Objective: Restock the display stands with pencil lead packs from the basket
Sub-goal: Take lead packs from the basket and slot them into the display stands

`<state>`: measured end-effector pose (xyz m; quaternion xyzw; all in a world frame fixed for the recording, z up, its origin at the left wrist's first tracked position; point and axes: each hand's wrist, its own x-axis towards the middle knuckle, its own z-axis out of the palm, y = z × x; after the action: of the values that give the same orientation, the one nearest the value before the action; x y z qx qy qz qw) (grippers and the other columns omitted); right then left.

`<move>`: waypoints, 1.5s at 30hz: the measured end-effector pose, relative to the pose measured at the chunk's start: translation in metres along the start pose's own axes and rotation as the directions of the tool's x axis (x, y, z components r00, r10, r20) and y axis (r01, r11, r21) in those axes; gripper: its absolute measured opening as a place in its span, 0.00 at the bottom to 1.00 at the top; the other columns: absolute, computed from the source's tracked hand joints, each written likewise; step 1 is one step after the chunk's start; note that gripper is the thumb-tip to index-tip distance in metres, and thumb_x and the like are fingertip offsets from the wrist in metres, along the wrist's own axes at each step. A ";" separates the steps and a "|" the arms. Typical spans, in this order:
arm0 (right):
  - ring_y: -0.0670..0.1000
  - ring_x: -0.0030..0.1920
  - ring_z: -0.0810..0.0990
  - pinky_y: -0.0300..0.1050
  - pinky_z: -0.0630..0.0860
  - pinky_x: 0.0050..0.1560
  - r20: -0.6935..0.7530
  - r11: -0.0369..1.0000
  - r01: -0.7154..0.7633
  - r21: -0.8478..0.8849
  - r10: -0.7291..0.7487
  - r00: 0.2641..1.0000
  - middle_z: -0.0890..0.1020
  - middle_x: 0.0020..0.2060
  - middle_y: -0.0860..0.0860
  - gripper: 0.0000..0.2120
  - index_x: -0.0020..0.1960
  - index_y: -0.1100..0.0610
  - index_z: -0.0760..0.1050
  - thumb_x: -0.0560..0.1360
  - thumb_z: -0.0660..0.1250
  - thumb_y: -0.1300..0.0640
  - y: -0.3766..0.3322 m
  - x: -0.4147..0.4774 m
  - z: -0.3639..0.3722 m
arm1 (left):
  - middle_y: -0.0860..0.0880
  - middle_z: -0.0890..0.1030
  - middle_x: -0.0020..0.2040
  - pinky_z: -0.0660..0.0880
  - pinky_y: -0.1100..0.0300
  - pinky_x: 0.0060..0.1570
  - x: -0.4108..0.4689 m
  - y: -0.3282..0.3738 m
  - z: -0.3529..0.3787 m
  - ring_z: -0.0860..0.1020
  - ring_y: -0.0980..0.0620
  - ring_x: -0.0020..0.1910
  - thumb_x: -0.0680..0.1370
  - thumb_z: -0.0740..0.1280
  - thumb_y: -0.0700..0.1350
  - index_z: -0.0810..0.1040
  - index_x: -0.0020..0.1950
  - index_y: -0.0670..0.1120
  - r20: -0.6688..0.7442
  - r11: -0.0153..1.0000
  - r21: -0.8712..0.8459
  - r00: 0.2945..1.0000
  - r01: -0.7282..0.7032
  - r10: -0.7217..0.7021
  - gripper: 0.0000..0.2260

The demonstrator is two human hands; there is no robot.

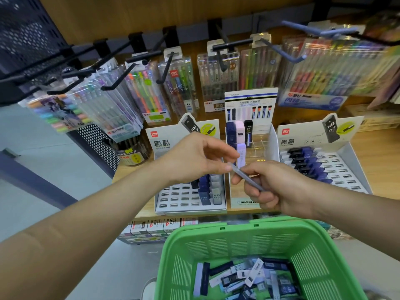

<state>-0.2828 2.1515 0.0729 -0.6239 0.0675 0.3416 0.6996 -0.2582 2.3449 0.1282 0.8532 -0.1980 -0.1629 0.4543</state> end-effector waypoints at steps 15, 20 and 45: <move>0.47 0.27 0.73 0.37 0.68 0.25 0.030 0.971 0.097 -0.219 -0.093 0.995 0.78 0.32 0.53 0.17 0.49 0.58 0.82 0.81 0.62 0.46 -0.004 -0.004 0.009 | 0.44 0.84 0.35 0.78 0.66 0.36 -0.011 -0.016 -0.020 0.79 0.54 0.32 0.71 0.73 0.38 0.85 0.43 0.43 -0.178 0.979 -0.167 0.972 0.121 -0.150 0.03; 0.43 0.28 0.74 0.37 0.71 0.27 -0.097 0.820 0.167 -0.547 -0.260 0.961 0.77 0.35 0.50 0.04 0.51 0.54 0.78 0.80 0.64 0.58 0.010 0.006 0.007 | 0.49 0.84 0.35 0.76 0.69 0.35 -0.022 -0.036 -0.063 0.79 0.57 0.34 0.72 0.73 0.39 0.85 0.39 0.49 -0.356 0.984 -0.083 0.918 0.157 -0.177 0.05; 0.48 0.62 0.72 0.45 0.70 0.62 0.204 0.173 0.286 -0.942 -0.381 0.902 0.72 0.62 0.45 0.24 0.74 0.45 0.64 0.80 0.61 0.55 0.026 0.018 0.020 | 0.47 0.83 0.47 0.76 0.53 0.46 -0.020 -0.106 -0.020 0.80 0.46 0.47 0.80 0.64 0.43 0.79 0.56 0.45 -0.189 0.640 0.761 0.980 0.107 0.061 0.07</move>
<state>-0.2902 2.1764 0.0467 -0.9285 -0.2636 0.1251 0.2296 -0.2458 2.4229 0.0516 0.9793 -0.1913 0.0159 0.0647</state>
